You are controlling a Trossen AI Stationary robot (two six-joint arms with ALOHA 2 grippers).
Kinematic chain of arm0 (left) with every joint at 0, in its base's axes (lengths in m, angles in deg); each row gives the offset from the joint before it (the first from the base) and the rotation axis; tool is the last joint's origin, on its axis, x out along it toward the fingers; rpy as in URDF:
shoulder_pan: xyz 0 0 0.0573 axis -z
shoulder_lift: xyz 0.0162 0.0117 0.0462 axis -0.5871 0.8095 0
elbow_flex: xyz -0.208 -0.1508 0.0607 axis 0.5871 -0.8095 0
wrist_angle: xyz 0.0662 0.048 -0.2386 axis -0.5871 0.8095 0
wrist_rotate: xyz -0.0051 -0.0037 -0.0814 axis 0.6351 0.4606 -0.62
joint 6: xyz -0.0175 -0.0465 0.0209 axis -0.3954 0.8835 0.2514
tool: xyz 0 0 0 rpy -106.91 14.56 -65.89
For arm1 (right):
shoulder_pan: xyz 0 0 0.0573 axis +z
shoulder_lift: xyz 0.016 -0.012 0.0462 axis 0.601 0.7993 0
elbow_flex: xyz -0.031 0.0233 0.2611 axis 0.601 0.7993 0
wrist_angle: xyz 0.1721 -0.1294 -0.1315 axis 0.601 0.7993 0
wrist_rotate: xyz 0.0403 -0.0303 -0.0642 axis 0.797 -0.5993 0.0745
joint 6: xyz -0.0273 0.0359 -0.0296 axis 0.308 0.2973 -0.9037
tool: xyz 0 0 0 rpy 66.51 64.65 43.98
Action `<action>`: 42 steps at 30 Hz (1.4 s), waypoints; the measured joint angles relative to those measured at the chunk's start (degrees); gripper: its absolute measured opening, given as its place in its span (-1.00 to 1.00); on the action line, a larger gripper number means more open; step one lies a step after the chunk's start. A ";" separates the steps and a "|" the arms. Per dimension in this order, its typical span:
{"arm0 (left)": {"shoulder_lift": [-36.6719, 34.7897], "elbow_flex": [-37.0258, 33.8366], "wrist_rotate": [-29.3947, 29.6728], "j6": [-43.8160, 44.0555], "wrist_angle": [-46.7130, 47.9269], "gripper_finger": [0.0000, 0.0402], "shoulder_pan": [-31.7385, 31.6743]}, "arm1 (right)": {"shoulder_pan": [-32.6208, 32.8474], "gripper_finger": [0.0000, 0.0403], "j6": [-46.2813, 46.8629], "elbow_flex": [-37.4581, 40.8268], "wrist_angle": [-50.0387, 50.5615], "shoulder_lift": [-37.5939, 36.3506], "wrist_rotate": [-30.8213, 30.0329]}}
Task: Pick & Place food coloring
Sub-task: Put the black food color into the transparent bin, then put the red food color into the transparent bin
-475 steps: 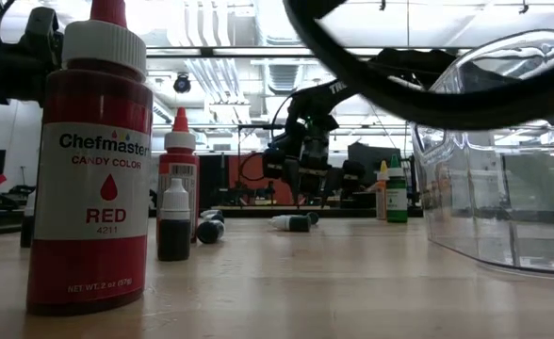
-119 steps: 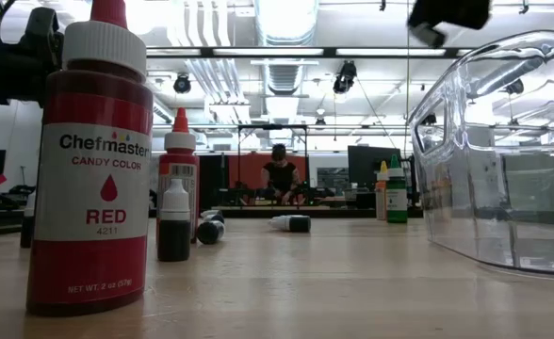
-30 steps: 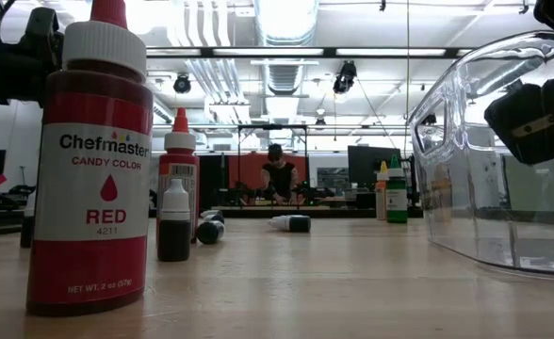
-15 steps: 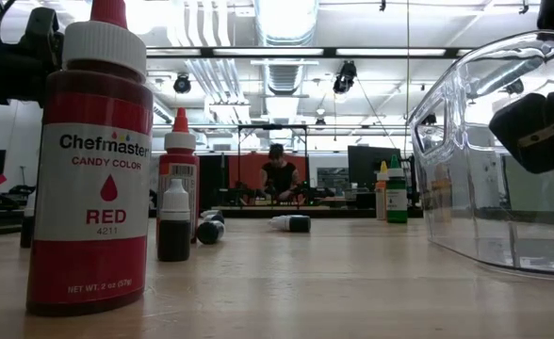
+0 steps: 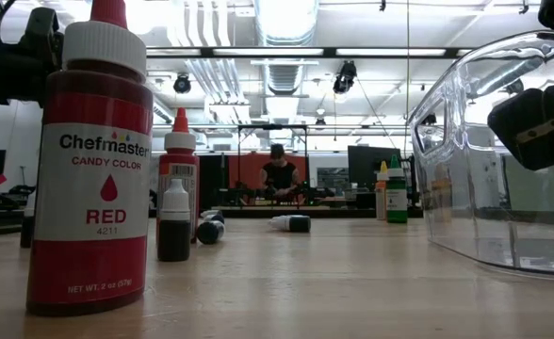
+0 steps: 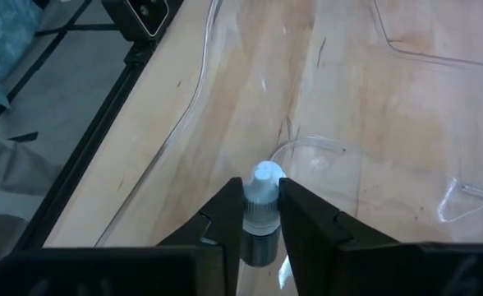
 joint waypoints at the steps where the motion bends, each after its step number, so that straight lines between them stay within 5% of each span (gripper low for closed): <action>1: 0.00 -0.02 0.00 -0.01 0.01 0.22 0.00 | 0.00 -0.63 0.02 0.00 0.00 0.00 0.00; 21: -0.01 0.00 0.02 -0.01 -0.01 0.22 0.00 | -0.02 -0.53 -1.05 -0.51 1.99 -4.45 -0.31; 42: -0.01 0.00 0.00 -0.01 0.01 0.22 0.00 | -6.51 0.13 -16.61 -19.17 23.74 -20.46 -6.14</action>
